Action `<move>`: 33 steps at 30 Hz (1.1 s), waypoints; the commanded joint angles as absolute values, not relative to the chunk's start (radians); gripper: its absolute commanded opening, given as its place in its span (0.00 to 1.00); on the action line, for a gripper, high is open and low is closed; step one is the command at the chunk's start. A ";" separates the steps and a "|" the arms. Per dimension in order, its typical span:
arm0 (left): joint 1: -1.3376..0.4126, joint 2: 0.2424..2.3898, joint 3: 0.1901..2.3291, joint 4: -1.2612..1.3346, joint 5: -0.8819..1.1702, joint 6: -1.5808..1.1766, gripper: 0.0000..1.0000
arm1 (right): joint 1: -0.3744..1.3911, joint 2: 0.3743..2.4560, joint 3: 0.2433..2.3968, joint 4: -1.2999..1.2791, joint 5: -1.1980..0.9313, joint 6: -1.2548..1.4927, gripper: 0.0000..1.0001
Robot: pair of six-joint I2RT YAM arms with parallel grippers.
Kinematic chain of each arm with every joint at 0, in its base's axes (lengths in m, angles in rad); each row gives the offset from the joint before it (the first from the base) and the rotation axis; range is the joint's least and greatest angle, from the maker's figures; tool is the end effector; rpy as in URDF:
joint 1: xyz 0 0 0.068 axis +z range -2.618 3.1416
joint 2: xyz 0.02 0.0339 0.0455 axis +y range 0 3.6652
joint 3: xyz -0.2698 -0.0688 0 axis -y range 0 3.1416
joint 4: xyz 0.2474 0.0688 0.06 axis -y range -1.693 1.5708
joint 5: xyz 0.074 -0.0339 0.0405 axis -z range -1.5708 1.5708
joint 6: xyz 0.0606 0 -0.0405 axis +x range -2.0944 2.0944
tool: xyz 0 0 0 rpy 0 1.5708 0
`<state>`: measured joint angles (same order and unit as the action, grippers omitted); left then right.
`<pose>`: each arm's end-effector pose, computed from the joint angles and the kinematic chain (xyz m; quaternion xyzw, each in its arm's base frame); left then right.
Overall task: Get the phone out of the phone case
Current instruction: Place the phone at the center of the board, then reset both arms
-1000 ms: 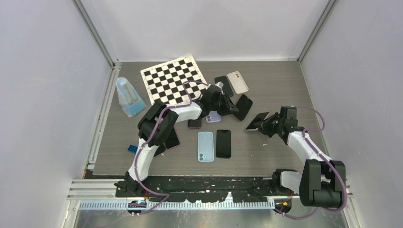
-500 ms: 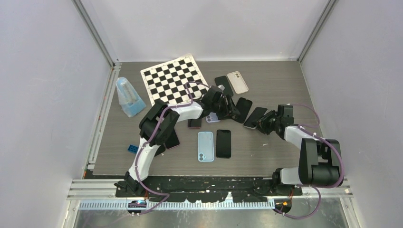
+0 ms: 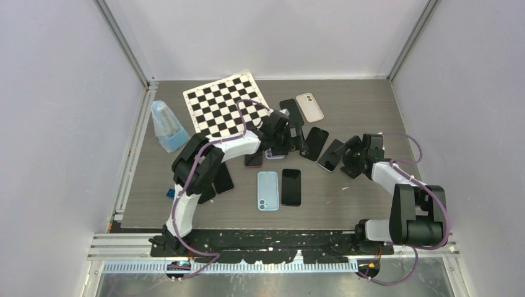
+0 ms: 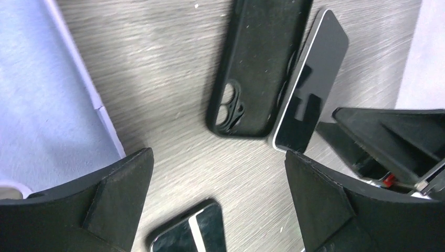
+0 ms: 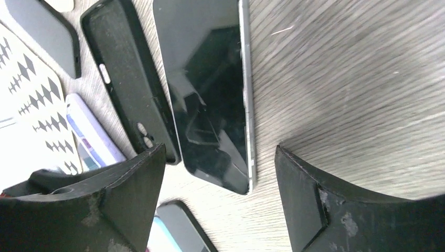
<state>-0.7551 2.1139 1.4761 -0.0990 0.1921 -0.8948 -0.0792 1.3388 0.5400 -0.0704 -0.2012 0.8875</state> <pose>0.3509 -0.3462 0.1557 -0.0248 0.9106 -0.3556 0.2092 0.2598 -0.0085 0.1388 0.4037 0.8434 0.2212 0.2773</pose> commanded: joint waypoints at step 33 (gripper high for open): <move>-0.752 0.642 1.124 -0.835 -0.496 -0.512 1.00 | -0.078 0.475 1.017 -0.744 0.230 0.713 0.84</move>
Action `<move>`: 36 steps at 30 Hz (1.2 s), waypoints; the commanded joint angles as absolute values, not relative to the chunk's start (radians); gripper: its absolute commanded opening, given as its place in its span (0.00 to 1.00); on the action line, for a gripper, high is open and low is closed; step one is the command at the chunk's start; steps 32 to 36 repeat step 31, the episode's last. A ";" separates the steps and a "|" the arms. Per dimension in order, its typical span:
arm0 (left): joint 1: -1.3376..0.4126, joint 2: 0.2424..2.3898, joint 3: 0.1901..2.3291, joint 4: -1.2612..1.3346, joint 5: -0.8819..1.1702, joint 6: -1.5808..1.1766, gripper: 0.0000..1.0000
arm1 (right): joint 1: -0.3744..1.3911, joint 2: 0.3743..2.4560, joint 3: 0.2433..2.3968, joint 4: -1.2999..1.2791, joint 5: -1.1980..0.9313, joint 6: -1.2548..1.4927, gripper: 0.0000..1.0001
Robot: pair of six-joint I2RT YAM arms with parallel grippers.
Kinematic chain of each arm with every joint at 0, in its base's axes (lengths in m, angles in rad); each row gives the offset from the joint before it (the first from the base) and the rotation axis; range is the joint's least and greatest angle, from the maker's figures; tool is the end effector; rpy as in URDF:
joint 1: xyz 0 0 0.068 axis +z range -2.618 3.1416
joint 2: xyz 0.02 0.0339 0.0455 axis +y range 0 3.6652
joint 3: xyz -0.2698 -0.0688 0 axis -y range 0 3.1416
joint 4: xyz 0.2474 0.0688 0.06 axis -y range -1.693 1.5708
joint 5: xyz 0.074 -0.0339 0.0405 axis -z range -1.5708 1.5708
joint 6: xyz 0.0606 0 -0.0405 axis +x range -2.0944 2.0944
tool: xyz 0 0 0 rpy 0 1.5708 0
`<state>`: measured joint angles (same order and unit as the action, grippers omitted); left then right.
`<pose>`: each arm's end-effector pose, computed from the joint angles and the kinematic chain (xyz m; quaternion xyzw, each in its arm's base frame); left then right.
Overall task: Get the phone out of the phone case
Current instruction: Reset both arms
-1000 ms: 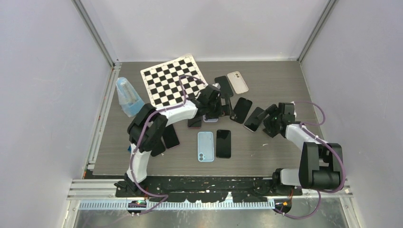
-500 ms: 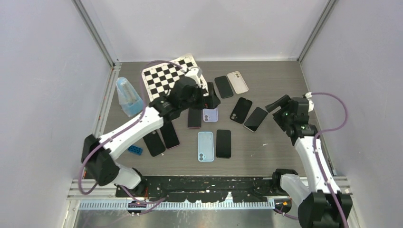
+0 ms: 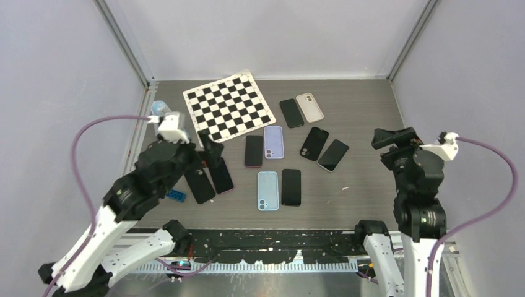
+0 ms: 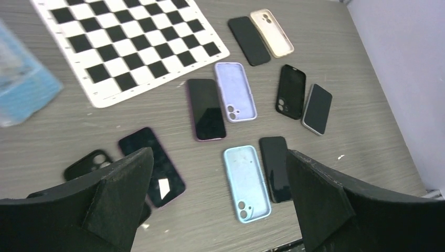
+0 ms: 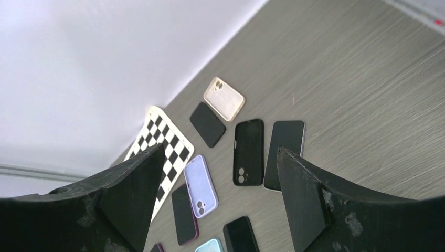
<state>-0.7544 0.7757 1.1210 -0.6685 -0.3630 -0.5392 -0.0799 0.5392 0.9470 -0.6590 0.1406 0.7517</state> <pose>0.1341 -0.0965 0.4011 -0.0191 0.8050 -0.2293 0.5468 0.1205 -0.0182 0.3719 0.3577 0.7036 0.1491 0.5956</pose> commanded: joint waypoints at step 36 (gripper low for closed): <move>-0.752 0.243 1.063 -1.014 -0.727 -0.551 1.00 | -0.078 0.163 1.001 -0.813 0.622 0.781 0.99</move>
